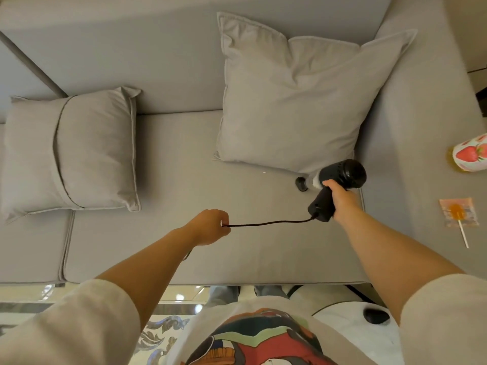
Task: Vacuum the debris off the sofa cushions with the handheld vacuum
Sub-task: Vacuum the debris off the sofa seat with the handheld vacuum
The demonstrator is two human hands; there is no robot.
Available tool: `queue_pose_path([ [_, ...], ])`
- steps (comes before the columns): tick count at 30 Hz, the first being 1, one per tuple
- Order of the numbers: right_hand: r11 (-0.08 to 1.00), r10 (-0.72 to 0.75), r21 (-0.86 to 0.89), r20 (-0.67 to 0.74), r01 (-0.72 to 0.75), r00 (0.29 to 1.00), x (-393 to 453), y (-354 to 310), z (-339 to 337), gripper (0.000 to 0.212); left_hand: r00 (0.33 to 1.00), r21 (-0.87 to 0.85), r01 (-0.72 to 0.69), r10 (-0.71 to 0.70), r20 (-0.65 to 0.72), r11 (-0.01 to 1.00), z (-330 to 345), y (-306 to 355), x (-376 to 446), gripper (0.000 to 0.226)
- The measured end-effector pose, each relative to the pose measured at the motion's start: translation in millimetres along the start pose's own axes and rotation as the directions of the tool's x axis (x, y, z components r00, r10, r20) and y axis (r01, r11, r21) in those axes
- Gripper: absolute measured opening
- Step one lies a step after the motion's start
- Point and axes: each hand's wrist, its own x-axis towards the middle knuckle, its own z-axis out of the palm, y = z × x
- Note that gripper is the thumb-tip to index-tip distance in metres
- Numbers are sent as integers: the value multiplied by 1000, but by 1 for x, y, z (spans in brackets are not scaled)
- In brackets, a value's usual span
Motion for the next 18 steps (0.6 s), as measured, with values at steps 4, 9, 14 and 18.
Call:
queue_pose_path([
  [4, 999, -32, -34, -7, 32, 999, 6, 6, 8, 43, 1000, 4, 27, -27, -3, 1000, -3, -1, 0, 23],
  [9, 999, -13, -35, 1, 13, 1000, 10, 1, 3, 43, 1000, 2, 30, -30, -1, 1000, -5, 5, 0, 23],
  [14, 993, 26, -117, 40, -21, 999, 13, -10, -9, 49, 1000, 3, 11, -11, 6, 1000, -2, 17, 4, 23],
  [18, 970, 57, -241, 120, -27, 991, 9, -4, -12, 41, 1000, 1, 9, -9, 11, 1000, 2, 21, 6, 22],
])
